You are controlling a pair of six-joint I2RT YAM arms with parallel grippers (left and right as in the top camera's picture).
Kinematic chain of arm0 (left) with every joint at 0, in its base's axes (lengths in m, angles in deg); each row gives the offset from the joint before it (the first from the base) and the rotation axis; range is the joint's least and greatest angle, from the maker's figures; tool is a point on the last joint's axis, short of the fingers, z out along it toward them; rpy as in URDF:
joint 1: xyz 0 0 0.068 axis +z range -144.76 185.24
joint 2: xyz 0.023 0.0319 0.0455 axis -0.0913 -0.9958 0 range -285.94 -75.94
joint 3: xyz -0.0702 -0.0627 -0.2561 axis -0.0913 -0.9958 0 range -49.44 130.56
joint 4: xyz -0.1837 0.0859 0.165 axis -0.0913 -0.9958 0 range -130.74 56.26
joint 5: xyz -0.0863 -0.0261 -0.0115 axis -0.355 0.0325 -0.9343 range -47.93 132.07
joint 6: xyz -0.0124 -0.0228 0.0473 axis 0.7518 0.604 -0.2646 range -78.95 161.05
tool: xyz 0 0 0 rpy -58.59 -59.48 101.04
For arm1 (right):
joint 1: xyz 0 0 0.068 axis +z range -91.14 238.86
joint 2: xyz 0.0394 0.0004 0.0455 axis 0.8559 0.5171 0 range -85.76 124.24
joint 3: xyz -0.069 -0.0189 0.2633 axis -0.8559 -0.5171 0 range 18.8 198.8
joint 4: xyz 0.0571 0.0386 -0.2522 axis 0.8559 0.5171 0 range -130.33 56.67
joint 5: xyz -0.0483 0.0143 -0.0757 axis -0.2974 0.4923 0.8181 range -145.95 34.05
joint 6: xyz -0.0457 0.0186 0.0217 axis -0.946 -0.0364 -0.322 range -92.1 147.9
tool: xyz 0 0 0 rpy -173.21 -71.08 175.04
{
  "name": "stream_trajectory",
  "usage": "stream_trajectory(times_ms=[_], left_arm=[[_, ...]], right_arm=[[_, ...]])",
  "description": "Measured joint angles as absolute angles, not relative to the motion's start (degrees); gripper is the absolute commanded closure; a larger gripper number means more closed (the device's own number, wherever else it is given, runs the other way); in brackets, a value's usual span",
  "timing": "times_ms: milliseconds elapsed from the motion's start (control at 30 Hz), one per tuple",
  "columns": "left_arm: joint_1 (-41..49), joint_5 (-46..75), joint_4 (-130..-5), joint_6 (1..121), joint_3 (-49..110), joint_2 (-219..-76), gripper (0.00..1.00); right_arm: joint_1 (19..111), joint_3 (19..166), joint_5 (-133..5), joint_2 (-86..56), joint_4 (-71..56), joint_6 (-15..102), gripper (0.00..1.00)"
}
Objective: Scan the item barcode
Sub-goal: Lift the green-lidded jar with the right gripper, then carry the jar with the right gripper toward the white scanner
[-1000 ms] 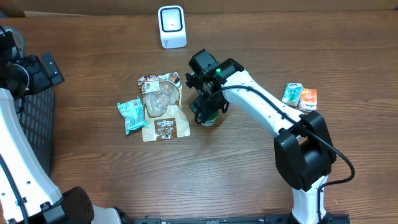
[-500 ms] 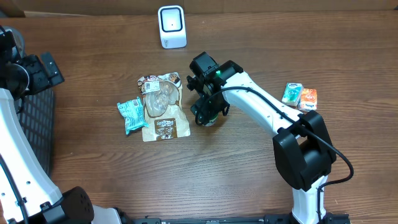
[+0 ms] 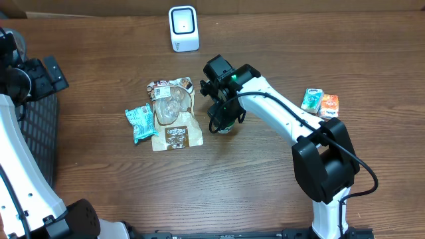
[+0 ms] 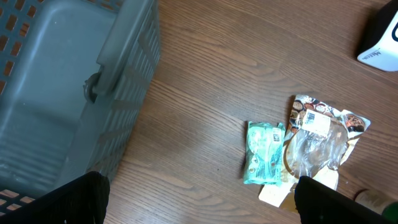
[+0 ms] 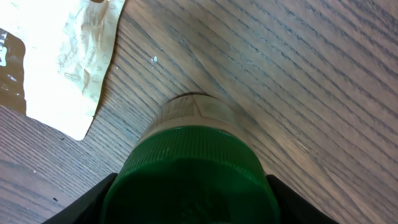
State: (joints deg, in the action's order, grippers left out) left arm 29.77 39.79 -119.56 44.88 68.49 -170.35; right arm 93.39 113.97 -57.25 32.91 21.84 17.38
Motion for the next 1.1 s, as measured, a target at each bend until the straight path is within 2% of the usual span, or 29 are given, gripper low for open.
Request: stream_trajectory(times_ms=[133, 467, 667, 967, 1100], left_arm=[[29.77, 39.79, -119.56, 44.88, 68.49, -170.35, 0.0], [29.77, 39.79, -119.58, 44.88, 68.49, -170.35, 0.0], [29.77, 39.79, -119.56, 44.88, 68.49, -170.35, 0.01], [29.77, 39.79, -119.56, 44.88, 68.49, -170.35, 0.01], [29.77, 39.79, -119.56, 44.88, 68.49, -170.35, 0.0]], right_arm=[[93.39, 114.21, -57.17, 32.91, 22.82, 17.36, 0.58], [92.93, 123.74, -60.4, 33.17, 29.69, 18.32, 0.62], [89.5, 128.2, -74.83, 31.56, 28.99, 15.87, 0.62], [77.32, 128.31, -107.79, 28.17, 32.49, 6.41, 0.63], [74.2, 128.31, -114.96, 28.08, 33.1, 3.41, 0.63]])
